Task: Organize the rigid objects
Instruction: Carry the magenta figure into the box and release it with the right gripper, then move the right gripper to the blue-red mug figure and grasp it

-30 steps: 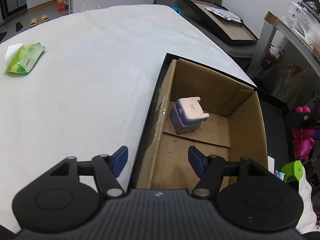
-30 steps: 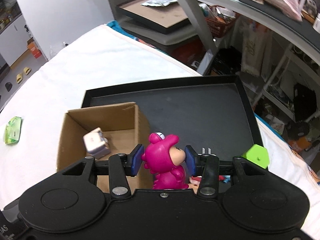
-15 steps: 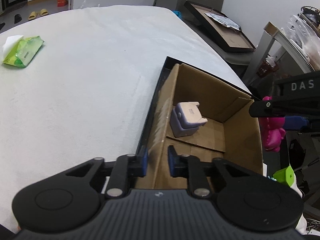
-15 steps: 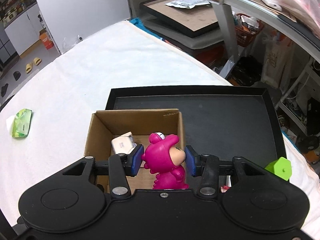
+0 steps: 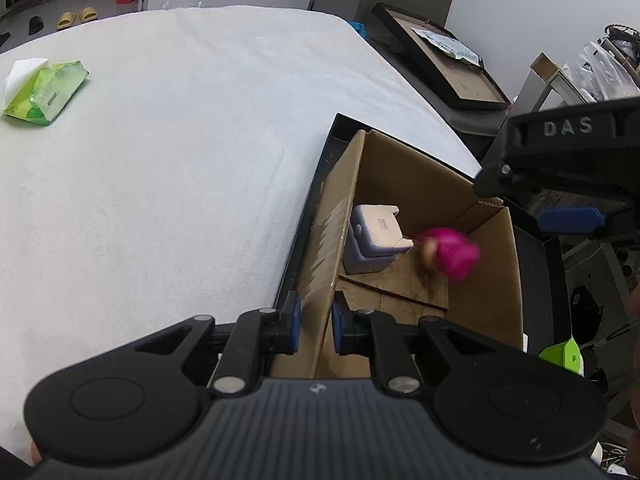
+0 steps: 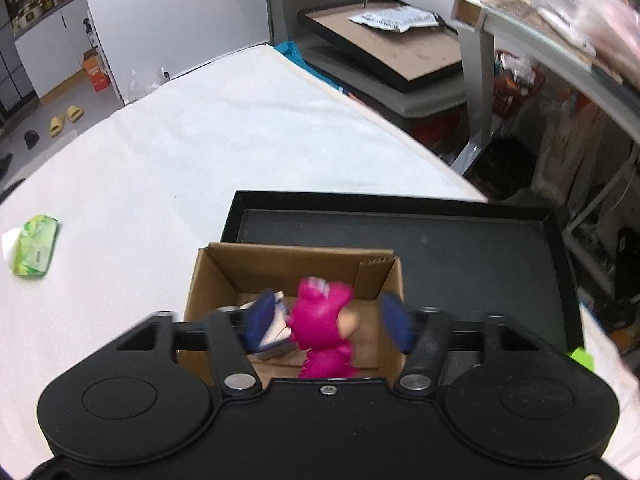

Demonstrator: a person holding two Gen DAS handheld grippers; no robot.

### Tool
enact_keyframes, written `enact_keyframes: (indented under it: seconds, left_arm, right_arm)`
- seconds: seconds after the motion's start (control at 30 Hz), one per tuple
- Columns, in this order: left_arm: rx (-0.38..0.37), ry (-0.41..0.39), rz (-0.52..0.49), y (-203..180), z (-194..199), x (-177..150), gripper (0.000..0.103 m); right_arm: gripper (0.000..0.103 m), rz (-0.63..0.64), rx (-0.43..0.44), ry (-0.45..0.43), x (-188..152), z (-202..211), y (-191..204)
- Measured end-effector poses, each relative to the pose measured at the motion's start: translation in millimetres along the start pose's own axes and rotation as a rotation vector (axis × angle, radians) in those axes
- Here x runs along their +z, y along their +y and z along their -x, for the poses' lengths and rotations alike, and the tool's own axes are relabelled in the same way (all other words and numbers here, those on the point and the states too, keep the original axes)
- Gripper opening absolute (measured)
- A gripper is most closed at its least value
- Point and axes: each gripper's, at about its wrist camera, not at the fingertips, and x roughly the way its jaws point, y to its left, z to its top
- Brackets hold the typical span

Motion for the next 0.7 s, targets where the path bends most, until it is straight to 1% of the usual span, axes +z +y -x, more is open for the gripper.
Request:
enact_keyframes:
  seconds: [0.33, 0.47, 0.7]
  left_arm:
    - [0.007, 0.001, 0.004, -2, 0, 0, 0.015]
    - [0.020, -0.014, -0.016, -6, 2, -1, 0.015]
    - [0.055, -0.022, -0.051, -14, 2, -3, 0.015]
  right_arm:
    - [0.065, -0.060, 0.003, 0.012, -7, 9, -28]
    - [0.066, -0.090, -0.001, 0.003, -12, 17, -47]
    - [0.066, -0.147, -0.008, 0.015, -25, 23, -84]
